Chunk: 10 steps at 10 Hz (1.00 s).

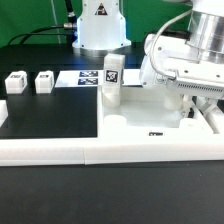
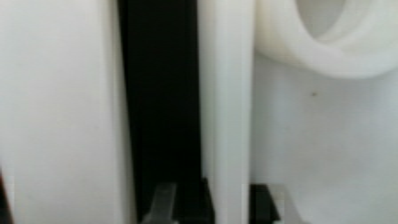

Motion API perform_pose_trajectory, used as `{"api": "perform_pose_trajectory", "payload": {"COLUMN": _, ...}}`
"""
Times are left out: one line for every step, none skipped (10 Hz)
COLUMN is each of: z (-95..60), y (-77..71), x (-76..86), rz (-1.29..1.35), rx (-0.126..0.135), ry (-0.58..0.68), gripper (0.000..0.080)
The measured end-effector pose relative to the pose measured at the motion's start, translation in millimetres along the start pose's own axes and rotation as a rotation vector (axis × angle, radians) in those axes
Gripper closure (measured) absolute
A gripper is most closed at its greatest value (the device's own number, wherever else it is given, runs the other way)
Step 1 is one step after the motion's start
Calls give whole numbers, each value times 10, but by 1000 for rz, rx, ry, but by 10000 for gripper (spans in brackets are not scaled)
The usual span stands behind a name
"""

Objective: Assemble square table

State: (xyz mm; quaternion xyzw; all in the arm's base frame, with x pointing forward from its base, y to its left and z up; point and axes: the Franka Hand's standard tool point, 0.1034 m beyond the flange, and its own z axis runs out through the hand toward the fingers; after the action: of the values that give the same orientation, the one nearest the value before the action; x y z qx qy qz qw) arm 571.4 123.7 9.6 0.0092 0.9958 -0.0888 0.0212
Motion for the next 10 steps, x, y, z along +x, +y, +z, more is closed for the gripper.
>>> {"api": "perform_pose_trajectory", "payload": {"z": 5, "y": -45, "x": -3, "rz": 4, "rx": 7, "ry": 2, "gripper": 739}}
{"api": "perform_pose_trajectory", "payload": {"z": 7, "y": -105, "x": -16, "rz": 13, "rx": 14, "ry": 4, "gripper": 641}}
{"api": "perform_pose_trajectory", "payload": {"z": 9, "y": -165, "x": -29, "rz": 22, "rx": 21, "ry": 4, "gripper": 462}}
{"api": "perform_pose_trajectory", "payload": {"z": 9, "y": -226, "x": -39, "rz": 30, "rx": 30, "ry": 6, "gripper": 462}}
{"api": "perform_pose_trajectory", "payload": {"z": 12, "y": -282, "x": -49, "rz": 37, "rx": 37, "ry": 7, "gripper": 261}}
{"api": "perform_pose_trajectory", "payload": {"z": 18, "y": -310, "x": -55, "rz": 41, "rx": 39, "ry": 7, "gripper": 185}}
{"api": "perform_pose_trajectory", "payload": {"z": 22, "y": -323, "x": -57, "rz": 43, "rx": 40, "ry": 7, "gripper": 185}}
{"api": "perform_pose_trajectory", "payload": {"z": 24, "y": -329, "x": -57, "rz": 44, "rx": 41, "ry": 8, "gripper": 157}}
{"api": "perform_pose_trajectory", "payload": {"z": 26, "y": -332, "x": -57, "rz": 44, "rx": 41, "ry": 8, "gripper": 151}}
{"api": "perform_pose_trajectory", "payload": {"z": 27, "y": -333, "x": -57, "rz": 44, "rx": 41, "ry": 8, "gripper": 151}}
